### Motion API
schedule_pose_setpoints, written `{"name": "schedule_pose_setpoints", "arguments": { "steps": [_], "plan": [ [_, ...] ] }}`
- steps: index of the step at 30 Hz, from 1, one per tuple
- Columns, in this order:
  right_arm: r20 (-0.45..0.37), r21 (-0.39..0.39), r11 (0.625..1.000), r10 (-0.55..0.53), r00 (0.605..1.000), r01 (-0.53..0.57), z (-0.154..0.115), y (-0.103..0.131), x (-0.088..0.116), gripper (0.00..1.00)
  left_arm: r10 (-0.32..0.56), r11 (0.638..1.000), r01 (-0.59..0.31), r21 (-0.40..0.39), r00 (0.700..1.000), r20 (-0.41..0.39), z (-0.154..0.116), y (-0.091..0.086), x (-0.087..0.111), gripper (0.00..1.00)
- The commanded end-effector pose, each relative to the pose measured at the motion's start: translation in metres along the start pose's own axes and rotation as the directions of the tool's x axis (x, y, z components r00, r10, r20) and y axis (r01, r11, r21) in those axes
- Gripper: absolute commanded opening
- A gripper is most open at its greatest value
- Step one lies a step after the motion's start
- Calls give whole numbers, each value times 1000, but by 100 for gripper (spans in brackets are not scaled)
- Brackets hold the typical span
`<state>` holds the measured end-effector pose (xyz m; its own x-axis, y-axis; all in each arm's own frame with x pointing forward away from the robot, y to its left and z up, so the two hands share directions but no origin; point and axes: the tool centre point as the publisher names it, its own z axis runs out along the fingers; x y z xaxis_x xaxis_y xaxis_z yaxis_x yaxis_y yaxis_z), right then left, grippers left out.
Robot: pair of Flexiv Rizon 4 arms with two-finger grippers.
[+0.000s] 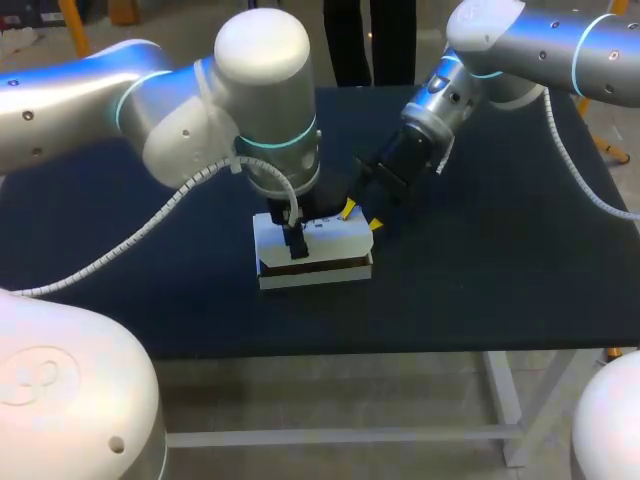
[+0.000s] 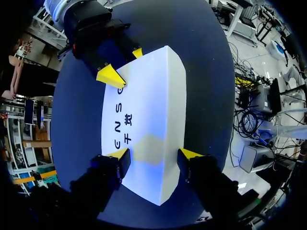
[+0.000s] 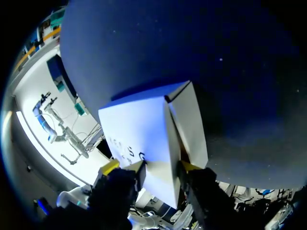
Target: Assemble the packaging by folding the flat box into shape, placing the metal phone stand inside, and closing the box properly
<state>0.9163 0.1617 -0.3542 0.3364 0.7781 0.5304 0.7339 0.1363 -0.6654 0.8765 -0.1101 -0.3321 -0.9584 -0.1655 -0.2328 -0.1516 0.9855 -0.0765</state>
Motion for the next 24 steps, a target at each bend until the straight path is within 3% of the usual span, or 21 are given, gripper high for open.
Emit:
{"name": "schedule_pose_setpoints", "arguments": {
  "steps": [1,7,9,10,24],
  "plan": [
    [1,1,1000,0,1000,0,1,0,0,48,-8,1000,8,-8,1000,27,4,-1,3,66],
    [1,1,1000,0,1000,0,1,0,0,48,-25,1000,27,-17,997,69,9,-3,0,63],
    [1,1,1000,0,1000,0,1,0,0,48,-29,999,30,-16,996,81,10,-4,-1,50],
    [1,1,1000,0,1000,0,1,0,0,48,-30,999,32,-15,996,90,10,-4,-1,49],
    [1,1,1000,0,1000,0,1,0,0,48,-15,1000,13,16,987,157,14,-4,1,47]
  ]
}}
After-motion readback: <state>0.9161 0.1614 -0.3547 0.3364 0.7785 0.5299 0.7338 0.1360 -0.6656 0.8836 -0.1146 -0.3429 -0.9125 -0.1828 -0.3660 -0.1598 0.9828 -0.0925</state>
